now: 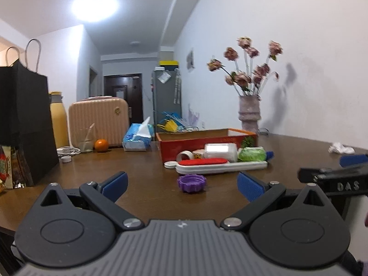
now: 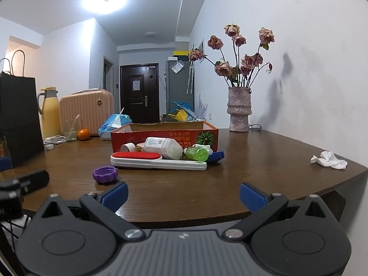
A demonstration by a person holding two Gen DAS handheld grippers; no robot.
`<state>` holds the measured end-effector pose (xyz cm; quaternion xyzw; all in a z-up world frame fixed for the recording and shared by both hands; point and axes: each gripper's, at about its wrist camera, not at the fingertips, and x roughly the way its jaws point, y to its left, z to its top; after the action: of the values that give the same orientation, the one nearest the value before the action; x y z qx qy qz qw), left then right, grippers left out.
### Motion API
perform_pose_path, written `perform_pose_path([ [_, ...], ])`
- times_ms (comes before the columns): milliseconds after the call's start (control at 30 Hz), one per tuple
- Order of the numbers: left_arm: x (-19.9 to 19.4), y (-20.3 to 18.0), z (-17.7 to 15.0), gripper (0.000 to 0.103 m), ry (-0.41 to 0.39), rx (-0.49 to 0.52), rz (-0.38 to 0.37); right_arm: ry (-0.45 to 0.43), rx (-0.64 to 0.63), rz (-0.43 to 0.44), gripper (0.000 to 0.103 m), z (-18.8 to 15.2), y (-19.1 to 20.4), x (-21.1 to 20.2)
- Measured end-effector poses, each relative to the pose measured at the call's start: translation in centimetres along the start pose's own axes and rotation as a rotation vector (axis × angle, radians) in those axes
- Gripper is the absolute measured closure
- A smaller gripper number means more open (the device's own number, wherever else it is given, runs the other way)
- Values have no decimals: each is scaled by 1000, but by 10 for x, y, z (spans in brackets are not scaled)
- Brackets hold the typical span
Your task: Organize rigid objects
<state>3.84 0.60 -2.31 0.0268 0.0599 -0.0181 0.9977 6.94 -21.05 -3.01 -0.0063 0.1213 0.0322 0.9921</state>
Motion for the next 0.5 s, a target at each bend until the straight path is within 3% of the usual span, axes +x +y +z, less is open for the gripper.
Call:
perform_pose_path([
  [133,14,5,-2,0,-16,-21,6,22,-22,-5,0,-3,1,12],
  [333,40,-2,-4,0,-1,58,-6,28,-9,22,0,1,-6,40],
  [500,72,-6,-1,0,74,47,-21,-54,59,166,0,12,-25,67],
])
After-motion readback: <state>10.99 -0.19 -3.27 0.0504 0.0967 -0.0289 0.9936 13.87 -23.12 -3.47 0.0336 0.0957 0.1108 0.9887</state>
